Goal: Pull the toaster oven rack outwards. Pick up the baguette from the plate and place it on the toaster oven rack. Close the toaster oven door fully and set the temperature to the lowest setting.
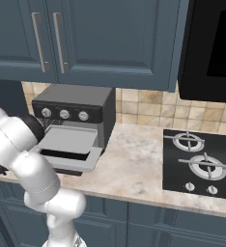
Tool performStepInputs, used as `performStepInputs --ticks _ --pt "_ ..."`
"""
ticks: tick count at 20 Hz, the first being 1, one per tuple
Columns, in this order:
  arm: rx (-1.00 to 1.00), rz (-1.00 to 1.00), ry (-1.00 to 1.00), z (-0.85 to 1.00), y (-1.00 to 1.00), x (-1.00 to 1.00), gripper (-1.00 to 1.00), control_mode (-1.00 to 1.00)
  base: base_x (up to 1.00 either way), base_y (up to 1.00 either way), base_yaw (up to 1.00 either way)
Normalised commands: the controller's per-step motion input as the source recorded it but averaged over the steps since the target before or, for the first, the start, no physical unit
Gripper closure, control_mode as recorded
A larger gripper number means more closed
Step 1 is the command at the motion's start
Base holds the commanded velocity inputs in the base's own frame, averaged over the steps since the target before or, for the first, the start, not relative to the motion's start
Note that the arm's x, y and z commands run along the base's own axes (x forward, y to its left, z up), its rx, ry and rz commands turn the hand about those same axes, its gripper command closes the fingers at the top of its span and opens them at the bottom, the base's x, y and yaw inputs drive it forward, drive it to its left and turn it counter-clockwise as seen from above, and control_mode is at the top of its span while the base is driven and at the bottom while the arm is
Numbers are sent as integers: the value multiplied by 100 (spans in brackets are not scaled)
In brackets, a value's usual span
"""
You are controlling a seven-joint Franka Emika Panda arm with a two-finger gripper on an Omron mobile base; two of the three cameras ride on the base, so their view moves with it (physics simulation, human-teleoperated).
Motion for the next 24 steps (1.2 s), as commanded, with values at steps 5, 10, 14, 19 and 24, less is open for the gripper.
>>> performStepInputs --ticks 5,10,14,19,24 --pt "-5 0 5 -22 16 22 -100 -100 0 0 0" --pt "-3 0 3 -19 13 23 -100 -100 0 0 0" --pt "-2 0 2 -17 12 24 -100 -100 0 0 0" --pt "-3 0 2 -17 12 24 -100 -100 0 0 0" --pt "-3 0 3 -19 12 25 -100 -100 0 0 0"
